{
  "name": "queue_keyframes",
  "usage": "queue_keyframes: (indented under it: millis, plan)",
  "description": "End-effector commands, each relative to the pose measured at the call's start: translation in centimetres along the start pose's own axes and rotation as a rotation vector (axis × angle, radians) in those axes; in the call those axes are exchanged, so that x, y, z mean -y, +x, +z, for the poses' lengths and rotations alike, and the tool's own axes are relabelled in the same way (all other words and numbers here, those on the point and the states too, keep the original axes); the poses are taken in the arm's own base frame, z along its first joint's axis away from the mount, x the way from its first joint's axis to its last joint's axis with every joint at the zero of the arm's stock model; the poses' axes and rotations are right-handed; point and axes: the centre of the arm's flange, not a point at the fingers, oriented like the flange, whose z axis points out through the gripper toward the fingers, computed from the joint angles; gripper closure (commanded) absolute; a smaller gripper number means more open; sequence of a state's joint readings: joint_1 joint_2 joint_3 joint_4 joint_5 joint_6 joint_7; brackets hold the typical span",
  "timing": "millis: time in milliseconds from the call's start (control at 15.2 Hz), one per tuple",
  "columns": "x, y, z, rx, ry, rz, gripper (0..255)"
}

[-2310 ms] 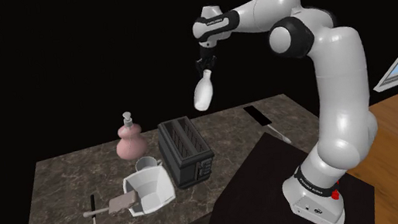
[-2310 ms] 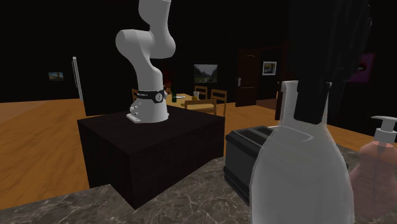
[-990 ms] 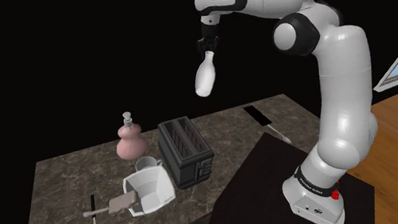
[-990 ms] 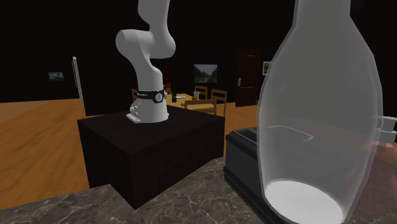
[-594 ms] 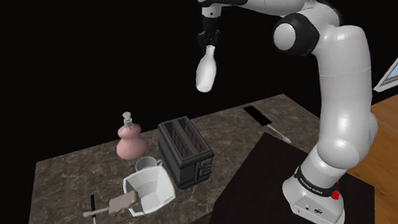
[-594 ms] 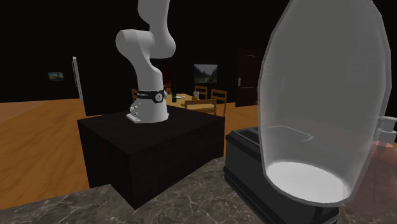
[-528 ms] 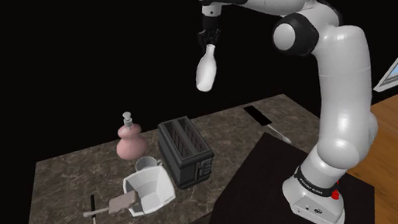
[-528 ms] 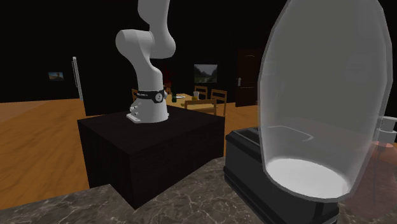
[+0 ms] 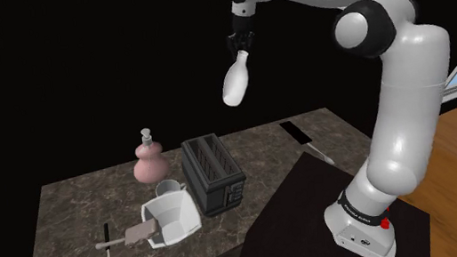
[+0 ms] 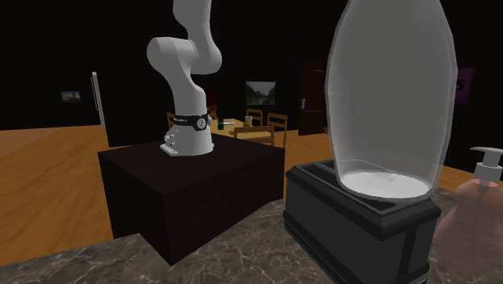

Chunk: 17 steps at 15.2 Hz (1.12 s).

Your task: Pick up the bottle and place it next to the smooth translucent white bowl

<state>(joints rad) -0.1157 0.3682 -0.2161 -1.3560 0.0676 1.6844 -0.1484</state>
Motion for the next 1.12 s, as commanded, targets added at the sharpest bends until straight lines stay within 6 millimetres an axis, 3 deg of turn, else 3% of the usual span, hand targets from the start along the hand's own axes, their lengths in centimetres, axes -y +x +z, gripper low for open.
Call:
queue_keyframes:
  millis: [0, 1056]
  plan:
    - [2.0, -1.8, 0.1, 0.000, 0.000, 0.000, 255]
    - [17.3, -16.4, 0.4, 0.000, 0.000, 0.000, 255]
